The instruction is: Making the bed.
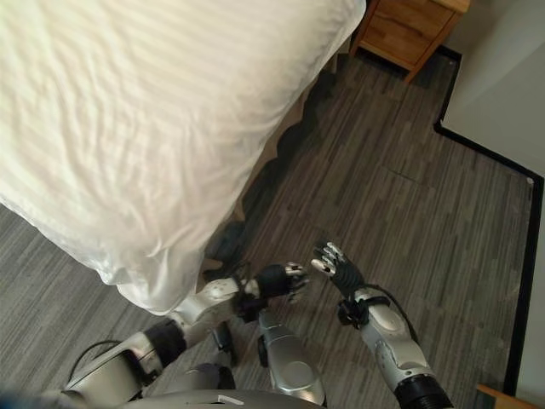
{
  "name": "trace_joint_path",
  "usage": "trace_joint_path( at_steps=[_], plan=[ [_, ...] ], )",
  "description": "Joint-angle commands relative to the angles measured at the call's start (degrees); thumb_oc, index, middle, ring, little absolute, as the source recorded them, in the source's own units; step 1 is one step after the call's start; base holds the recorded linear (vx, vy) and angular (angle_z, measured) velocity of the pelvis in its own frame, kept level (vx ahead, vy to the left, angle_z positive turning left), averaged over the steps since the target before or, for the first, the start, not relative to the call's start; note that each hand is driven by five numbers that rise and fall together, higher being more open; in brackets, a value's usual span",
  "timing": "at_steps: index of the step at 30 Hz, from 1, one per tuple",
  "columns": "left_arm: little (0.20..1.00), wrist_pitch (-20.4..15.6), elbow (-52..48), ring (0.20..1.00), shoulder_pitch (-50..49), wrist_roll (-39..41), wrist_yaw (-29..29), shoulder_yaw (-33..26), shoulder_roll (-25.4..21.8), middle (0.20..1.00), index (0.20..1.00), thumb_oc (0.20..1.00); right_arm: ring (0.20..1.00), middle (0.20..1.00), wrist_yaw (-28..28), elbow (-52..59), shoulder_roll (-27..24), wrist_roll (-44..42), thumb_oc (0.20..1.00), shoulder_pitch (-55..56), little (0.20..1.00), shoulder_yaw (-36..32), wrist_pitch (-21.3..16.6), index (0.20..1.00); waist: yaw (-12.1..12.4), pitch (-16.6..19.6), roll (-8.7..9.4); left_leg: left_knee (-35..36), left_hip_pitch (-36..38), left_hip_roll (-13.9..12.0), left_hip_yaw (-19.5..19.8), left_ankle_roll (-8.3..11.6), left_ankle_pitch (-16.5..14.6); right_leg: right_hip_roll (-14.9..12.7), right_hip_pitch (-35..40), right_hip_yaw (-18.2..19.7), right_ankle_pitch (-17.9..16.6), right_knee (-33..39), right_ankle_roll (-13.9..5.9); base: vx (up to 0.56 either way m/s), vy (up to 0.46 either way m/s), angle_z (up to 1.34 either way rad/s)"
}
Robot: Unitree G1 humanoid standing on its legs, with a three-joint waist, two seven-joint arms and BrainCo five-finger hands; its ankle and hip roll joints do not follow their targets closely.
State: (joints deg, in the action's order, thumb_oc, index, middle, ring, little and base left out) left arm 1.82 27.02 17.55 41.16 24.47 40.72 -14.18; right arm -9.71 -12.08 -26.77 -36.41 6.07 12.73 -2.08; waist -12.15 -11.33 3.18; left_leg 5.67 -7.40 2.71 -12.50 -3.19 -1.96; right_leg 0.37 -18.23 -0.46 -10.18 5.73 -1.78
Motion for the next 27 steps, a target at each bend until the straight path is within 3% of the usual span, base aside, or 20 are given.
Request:
trace_joint_path(
  at_steps=[1, 2, 5, 8, 12, 19, 27],
  plan=[
    [0.2, -5.7, -7.1, 0.2, -3.2, 7.9, -1.5, -8.9, -4.2, 0.2, 0.2, 0.2, 1.0, 1.0, -0.4, 0.3, 0.6, 0.3, 1.0, 0.8, 1.0, -5.7, -4.2, 1.0, 2.9, 0.5, -0.64, -0.7, 0.1, -0.8, 1.9, 1.21, -0.3, 0.9, 7.0, -1.5, 7.3, -0.7, -2.28, -0.02, 0.002, 0.06],
    [0.2, -5.7, -7.2, 0.2, -3.3, 7.9, -1.5, -8.9, -4.3, 0.2, 0.2, 0.2, 1.0, 1.0, -0.3, 0.3, 0.6, 0.3, 1.0, 0.8, 1.0, -5.7, -4.2, 1.0, 2.9, 0.6, -0.61, -0.7, 0.0, -0.7, 1.9, 1.2, -0.3, 0.9, 6.9, -1.5, 7.3, -0.7, -2.28, -0.02, 0.001, 0.04],
    [0.2, -8.6, -12.1, 0.2, -10.1, 10.8, -4.0, -22.1, -7.5, 0.2, 0.2, 0.2, 1.0, 1.0, -1.4, -0.5, 1.6, 0.7, 1.0, 3.1, 1.0, -8.1, -4.5, 1.0, 4.6, 1.1, -0.53, -0.7, -0.2, -0.6, 2.2, 1.27, 0.1, 0.8, 6.8, -2.0, 7.3, -0.7, -2.2, -0.02, -0.002, 0.1],
    [0.2, -10.6, -15.1, 0.2, -13.7, 8.7, -5.4, -30.0, -10.1, 0.2, 0.2, 0.2, 1.0, 1.0, -2.8, -0.7, 1.8, 1.6, 1.0, 4.0, 1.0, -9.7, -4.1, 1.0, 5.6, 0.9, -0.62, -0.7, -0.6, -0.6, 2.5, 1.37, 0.3, 0.8, 6.6, -2.5, 7.2, -0.7, -2.09, -0.03, 0.007, 0.05],
    [0.2, -10.3, -14.9, 0.2, -15.1, 9.4, -5.2, -33.3, -9.5, 0.2, 0.2, 0.2, 1.0, 1.0, -4.0, -1.3, 1.7, 1.8, 1.0, 3.3, 1.0, -9.8, -3.5, 1.0, 6.1, 0.4, -0.73, -0.7, -1.1, -0.6, 2.7, 1.4, 0.7, 0.7, 6.4, -2.8, 7.0, -0.7, -2.02, -0.02, 0.01, 0.11],
    [0.2, -10.1, -13.0, 0.2, -14.6, 6.4, -5.0, -31.2, -9.2, 0.2, 0.2, 0.2, 1.0, 1.0, -5.0, -1.1, 0.9, 1.5, 1.0, 1.9, 1.0, -9.0, -2.8, 1.0, 6.2, -0.3, -0.83, -0.7, -1.7, -0.6, 3.1, 1.43, 1.1, 0.7, 6.0, -3.2, 6.8, -0.7, -1.98, -0.01, 0.003, 0.03],
    [0.2, -8.6, -9.4, 0.2, -7.7, 4.2, -4.6, -20.8, -6.8, 0.2, 0.2, 0.2, 1.0, 1.0, -3.9, -1.0, 0.6, 1.2, 1.0, -0.2, 1.0, -6.8, -2.9, 1.0, 5.2, -1.0, -0.76, -0.7, -3.1, -0.7, 2.8, 1.57, 1.4, 0.8, 4.5, -3.0, 6.5, -0.7, -2.06, 0.0, 0.0, 0.0]
  ],
)
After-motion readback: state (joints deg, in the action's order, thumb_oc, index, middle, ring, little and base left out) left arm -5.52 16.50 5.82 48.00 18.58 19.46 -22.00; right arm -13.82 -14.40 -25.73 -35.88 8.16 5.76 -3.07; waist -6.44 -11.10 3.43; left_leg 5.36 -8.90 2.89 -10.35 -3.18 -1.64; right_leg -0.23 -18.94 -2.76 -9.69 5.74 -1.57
